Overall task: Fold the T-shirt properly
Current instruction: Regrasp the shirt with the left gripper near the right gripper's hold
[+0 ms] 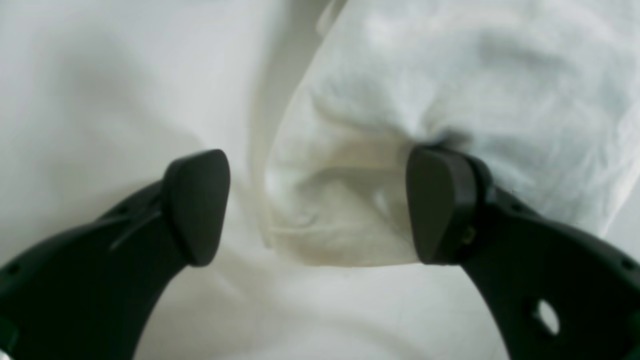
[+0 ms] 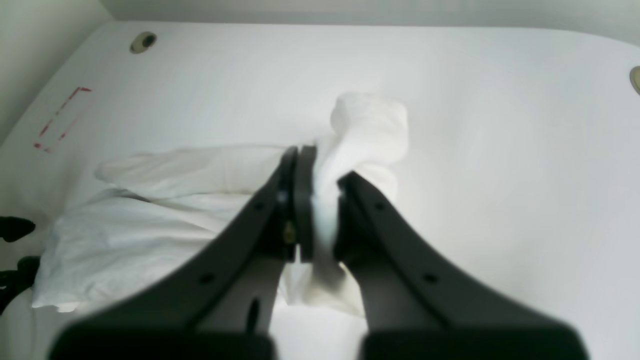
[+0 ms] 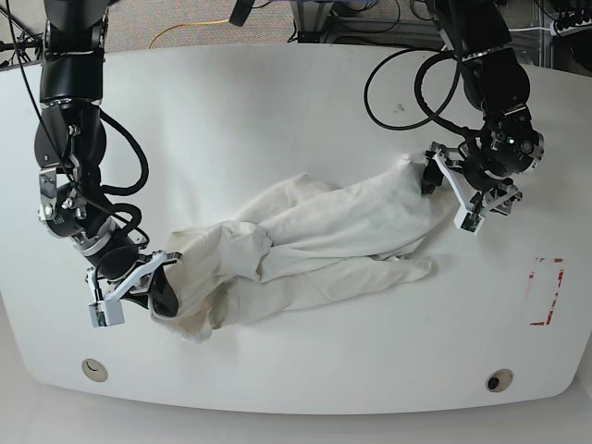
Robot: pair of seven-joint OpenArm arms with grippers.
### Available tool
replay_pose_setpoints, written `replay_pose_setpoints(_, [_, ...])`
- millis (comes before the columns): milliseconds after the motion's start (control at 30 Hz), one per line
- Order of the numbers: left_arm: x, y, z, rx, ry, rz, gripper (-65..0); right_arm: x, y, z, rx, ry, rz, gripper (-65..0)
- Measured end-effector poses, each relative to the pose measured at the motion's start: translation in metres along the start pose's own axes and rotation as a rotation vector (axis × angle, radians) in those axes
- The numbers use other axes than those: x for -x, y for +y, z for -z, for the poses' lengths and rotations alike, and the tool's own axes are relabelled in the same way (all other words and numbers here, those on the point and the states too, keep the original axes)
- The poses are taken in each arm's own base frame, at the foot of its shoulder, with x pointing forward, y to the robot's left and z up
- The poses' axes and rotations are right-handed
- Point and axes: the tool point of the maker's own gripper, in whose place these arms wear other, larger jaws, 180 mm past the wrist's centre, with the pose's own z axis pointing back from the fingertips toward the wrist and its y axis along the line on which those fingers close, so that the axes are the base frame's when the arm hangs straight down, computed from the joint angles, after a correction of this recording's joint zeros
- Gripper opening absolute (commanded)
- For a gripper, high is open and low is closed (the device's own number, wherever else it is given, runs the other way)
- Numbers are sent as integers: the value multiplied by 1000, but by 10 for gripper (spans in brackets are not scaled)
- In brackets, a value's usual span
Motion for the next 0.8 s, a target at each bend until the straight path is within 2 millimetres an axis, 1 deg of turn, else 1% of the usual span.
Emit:
replay_pose_setpoints(167, [6,8,-3,-15,17,8,-131,0,0,0,1,0,1,-650])
replay_pose_setpoints(300, [5,18,-15,-51,-11,7,-131,3,0,-1,1,4,2,-650])
replay_pose_setpoints(367, [11,24,-18,-66,7,15,-131,5,-4,-3,12,4,12,-650])
replay_pose_setpoints(433, [22,28,-16,-71,43,8,-131,7,-8,-5,23,9,19,-650])
replay_pose_setpoints(533, [31,27,-11,-57,69,-5,-131,6,-4,-3,16,-8,34,-650])
replay_pose_setpoints(600, [33,23,-8,-41,74,-13,-131,8,1,-3,1,-8,35,-650])
replay_pose_setpoints(667, [35,20,-5,-30,79,-17,-131,10,1,-3,2,-4,35,-650])
replay_pose_setpoints(800, [32,12,-1,-8,83,10,-131,9,1,-3,5,-5,40,-650])
